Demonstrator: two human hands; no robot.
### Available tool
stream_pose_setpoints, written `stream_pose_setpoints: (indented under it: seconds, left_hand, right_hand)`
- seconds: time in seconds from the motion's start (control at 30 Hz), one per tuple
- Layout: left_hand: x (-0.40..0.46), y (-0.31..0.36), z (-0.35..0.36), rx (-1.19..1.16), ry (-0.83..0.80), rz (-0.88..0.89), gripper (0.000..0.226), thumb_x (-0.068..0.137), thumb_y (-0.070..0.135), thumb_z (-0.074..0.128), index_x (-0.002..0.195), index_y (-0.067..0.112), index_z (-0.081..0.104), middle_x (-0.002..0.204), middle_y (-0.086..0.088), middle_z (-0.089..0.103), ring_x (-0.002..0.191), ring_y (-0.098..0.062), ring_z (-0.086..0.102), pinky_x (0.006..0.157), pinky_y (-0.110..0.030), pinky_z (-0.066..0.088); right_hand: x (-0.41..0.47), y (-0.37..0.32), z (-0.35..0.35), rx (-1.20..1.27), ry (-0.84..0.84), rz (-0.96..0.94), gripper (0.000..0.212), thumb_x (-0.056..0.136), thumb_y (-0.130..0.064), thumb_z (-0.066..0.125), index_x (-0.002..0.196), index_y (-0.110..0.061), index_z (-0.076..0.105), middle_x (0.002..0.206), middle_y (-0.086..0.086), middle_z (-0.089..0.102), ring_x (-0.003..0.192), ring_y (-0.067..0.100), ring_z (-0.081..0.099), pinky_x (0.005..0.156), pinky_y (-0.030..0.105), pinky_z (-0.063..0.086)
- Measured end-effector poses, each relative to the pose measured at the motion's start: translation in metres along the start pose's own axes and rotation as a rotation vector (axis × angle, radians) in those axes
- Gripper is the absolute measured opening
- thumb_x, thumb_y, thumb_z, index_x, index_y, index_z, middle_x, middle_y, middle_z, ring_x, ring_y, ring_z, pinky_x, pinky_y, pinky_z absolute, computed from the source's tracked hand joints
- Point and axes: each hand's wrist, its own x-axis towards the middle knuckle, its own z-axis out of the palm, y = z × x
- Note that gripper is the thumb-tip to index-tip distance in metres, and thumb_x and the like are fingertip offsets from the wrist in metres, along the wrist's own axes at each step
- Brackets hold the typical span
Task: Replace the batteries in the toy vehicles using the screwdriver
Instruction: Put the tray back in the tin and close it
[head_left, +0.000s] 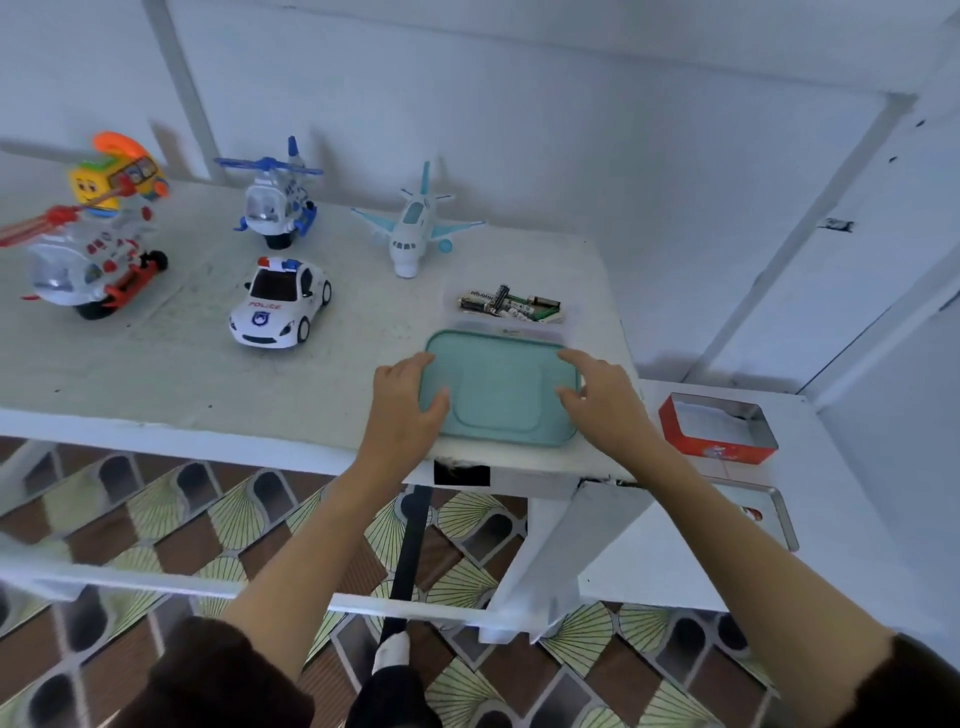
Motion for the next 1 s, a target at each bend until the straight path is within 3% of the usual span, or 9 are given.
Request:
stream_pose_setpoints:
  seconds: [0.1,0.2,0.3,0.37,0.53,0.67,0.8,0.93,1.0]
  left_hand:
    - [-0.006,0.013,-0.006,-0.089,0.096,-0.006,0.053,0.092,0.014,0.057,0.141,0.006,0.039,0.129,-0.013,0.048,0.12,-0.027,0.04,0.101,-0.041,0.038]
    - [-0.013,0.027,-0.008,-0.145,0.18,0.031,0.062,0.086,0.032,0.051,0.142,0.01,0.036,0.127,-0.009,0.047,0.117,-0.027,0.042,0.098,-0.048,0.042]
    - [-0.02,0.044,-0.008,-0.232,0.229,0.065,0.069,0.083,0.039,0.048,0.145,0.013,0.03,0.121,-0.002,0.04,0.115,-0.021,0.044,0.096,-0.043,0.047]
    - [-0.022,0.054,-0.007,-0.302,0.262,0.074,0.067,0.086,0.032,0.049,0.146,0.011,0.029,0.119,-0.002,0.037,0.111,-0.006,0.045,0.098,-0.034,0.046]
    - [-0.022,0.069,-0.004,-0.395,0.38,0.131,0.037,0.093,0.016,0.057,0.128,0.005,0.049,0.112,-0.005,0.041,0.101,0.016,0.047,0.093,-0.01,0.045]
    - [-0.014,0.072,0.001,-0.414,0.452,0.087,0.015,0.09,0.003,0.06,0.104,0.008,0.058,0.1,0.004,0.046,0.096,0.013,0.052,0.08,-0.002,0.043]
    - [0.008,0.061,0.006,-0.42,0.344,-0.071,0.027,0.087,0.002,0.063,0.113,0.008,0.058,0.111,-0.007,0.048,0.104,-0.014,0.052,0.074,-0.001,0.043]
    - [0.033,0.044,0.013,-0.484,0.255,-0.213,0.051,0.087,0.006,0.065,0.135,0.004,0.045,0.128,-0.011,0.052,0.11,-0.013,0.051,0.085,-0.013,0.042]
    - [0.046,0.037,0.015,-0.488,0.233,-0.254,0.052,0.088,0.006,0.064,0.136,0.003,0.044,0.129,-0.012,0.052,0.109,-0.014,0.051,0.086,-0.015,0.042]
  right_hand:
    - [-0.006,-0.004,-0.006,0.112,0.103,-0.103,0.053,0.088,-0.014,0.049,0.138,-0.022,0.033,0.11,0.017,0.056,0.095,0.033,0.054,0.085,0.049,0.047]
    - [-0.015,-0.008,-0.016,0.225,0.192,-0.123,0.058,0.09,-0.013,0.051,0.142,-0.022,0.026,0.118,0.012,0.046,0.092,0.024,0.054,0.084,0.04,0.05]
    - [-0.022,-0.013,-0.027,0.312,0.274,-0.158,0.061,0.091,-0.014,0.054,0.144,-0.017,0.024,0.115,0.005,0.034,0.088,0.019,0.053,0.083,0.027,0.046]
    - [-0.026,-0.016,-0.033,0.321,0.306,-0.183,0.055,0.091,-0.016,0.055,0.14,-0.012,0.031,0.112,0.003,0.031,0.088,0.017,0.051,0.083,0.021,0.044]
    - [-0.028,-0.016,-0.042,0.426,0.472,-0.217,0.012,0.091,-0.016,0.055,0.089,-0.004,0.056,0.096,0.005,0.04,0.069,0.003,0.047,0.07,0.005,0.041]
    - [-0.02,-0.011,-0.043,0.432,0.57,-0.128,0.034,0.089,-0.015,0.058,0.061,-0.013,0.04,0.082,0.006,0.039,0.058,0.006,0.036,0.061,0.005,0.034]
    - [-0.006,-0.006,-0.034,0.501,0.566,0.017,0.018,0.082,-0.01,0.065,0.074,-0.008,0.049,0.088,0.008,0.046,0.062,0.005,0.041,0.062,0.005,0.037]
    - [0.017,0.0,-0.024,0.702,0.407,0.2,0.032,0.083,-0.012,0.064,0.112,-0.007,0.052,0.103,0.007,0.055,0.081,0.012,0.052,0.069,0.015,0.043]
    - [0.031,0.0,-0.021,0.707,0.32,0.25,0.031,0.083,-0.008,0.064,0.113,0.0,0.057,0.103,0.015,0.061,0.085,0.022,0.056,0.079,0.03,0.049]
